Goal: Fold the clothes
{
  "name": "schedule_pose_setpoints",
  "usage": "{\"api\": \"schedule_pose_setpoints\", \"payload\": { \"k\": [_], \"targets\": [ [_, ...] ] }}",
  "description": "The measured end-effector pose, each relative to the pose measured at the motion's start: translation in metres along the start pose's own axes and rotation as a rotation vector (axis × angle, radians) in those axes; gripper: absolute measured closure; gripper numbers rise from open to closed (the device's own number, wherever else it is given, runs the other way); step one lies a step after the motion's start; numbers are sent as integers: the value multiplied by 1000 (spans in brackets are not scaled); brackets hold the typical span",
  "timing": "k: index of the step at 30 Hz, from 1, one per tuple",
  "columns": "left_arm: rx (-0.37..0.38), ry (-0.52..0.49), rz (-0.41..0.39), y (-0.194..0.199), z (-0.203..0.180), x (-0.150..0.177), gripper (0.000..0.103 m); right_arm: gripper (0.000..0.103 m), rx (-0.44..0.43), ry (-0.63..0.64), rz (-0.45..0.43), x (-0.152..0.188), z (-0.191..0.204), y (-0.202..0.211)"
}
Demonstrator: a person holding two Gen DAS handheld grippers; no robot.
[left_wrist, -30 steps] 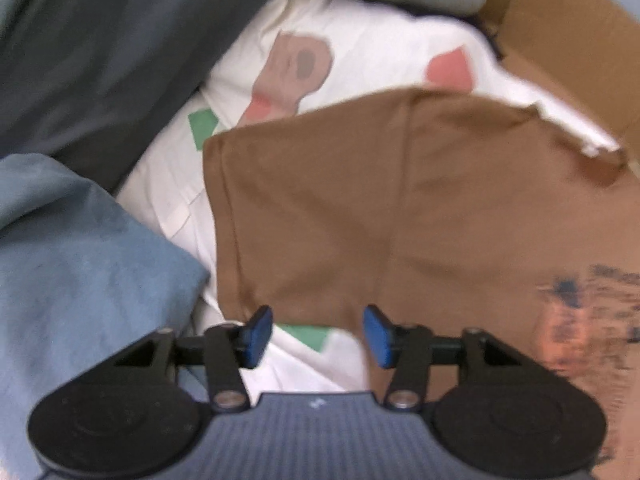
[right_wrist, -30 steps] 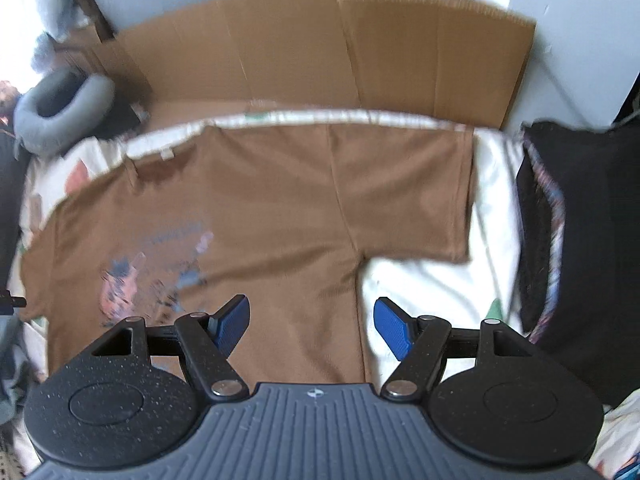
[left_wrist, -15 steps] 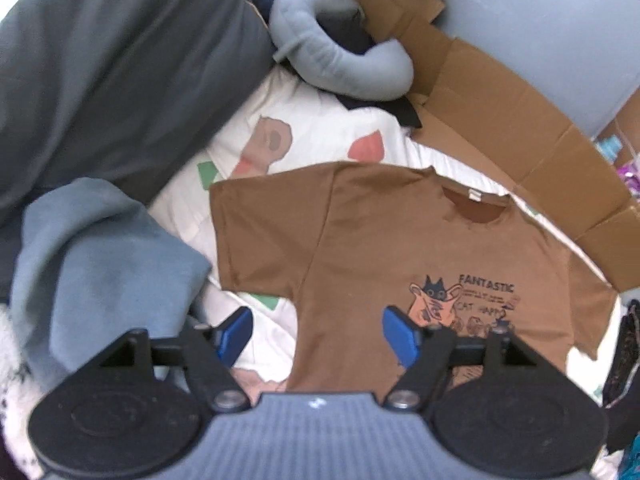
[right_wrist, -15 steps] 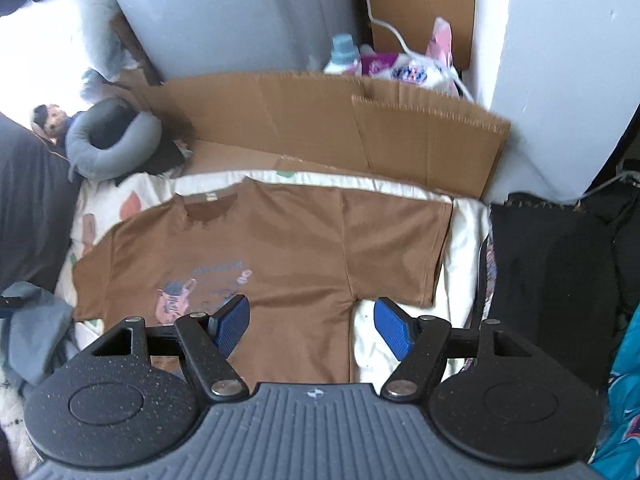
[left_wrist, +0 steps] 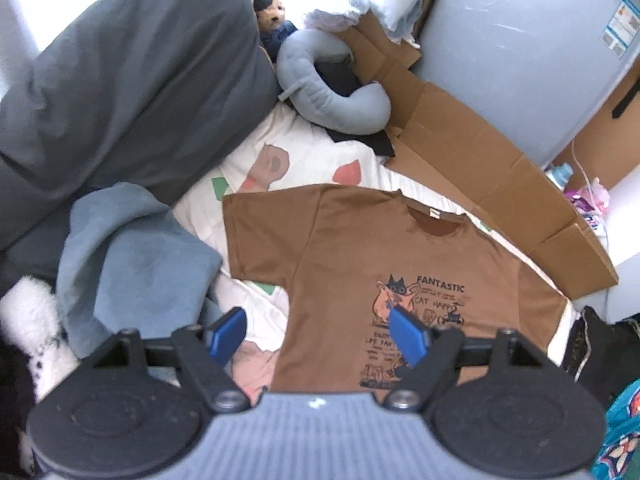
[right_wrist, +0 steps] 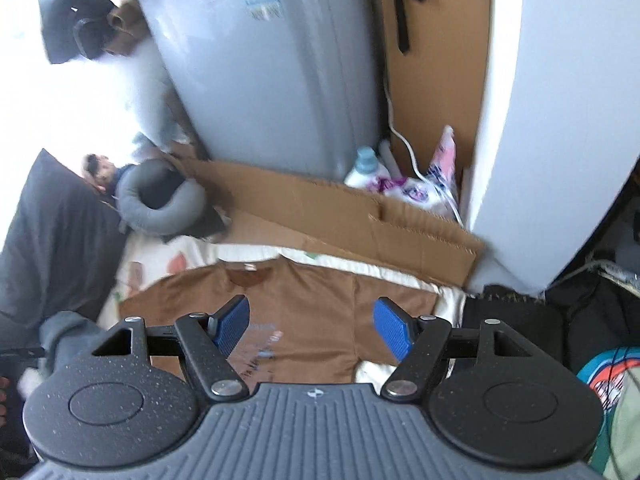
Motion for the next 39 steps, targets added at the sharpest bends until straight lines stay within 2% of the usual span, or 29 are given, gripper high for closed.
{"api": "schedule_pose_setpoints", "payload": {
  "k": [6, 13, 14, 18, 22, 27, 32, 36, 39],
  "targets": [
    [-12, -20, 18, 25, 9, 20, 21, 26, -7, 73, -20, -25, 18, 50],
    [0, -26, 13, 50, 22, 40, 20, 24, -22, 101, 2, -7, 7, 77],
    [6, -32, 11, 53, 25, 41, 17, 23, -33, 112, 1, -1, 5, 81],
    [7, -15, 23, 49, 41, 53, 16, 22, -22, 127, 13, 38, -15, 84],
    [-28, -31, 27, 35, 54, 74, 17, 22, 14, 116, 50, 82, -41, 72],
    [-20, -40, 39, 22, 67, 99, 17, 22, 18, 130, 61, 139, -59, 58],
    [-31, -62, 69, 7, 77, 123, 17, 22, -28, 88, 71, 192, -73, 35],
    [-32, -16, 90, -6, 88, 141, 17, 22, -46, 65, 88, 227, -81, 15],
    [-32, -20, 93, -14, 91, 154, 17, 23, -60, 42, 104, 247, -87, -1]
  ]
}}
Point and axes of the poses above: each gripper's, at about its wrist camera, not at the fingertips, and y roughly against the way its jaws point, z to its left, x to its underside, the point moved 6 cm from there along -y, roughly the way its jaws point, and after that the axes turned 7 degrees about -x, right-handed, at the moved point
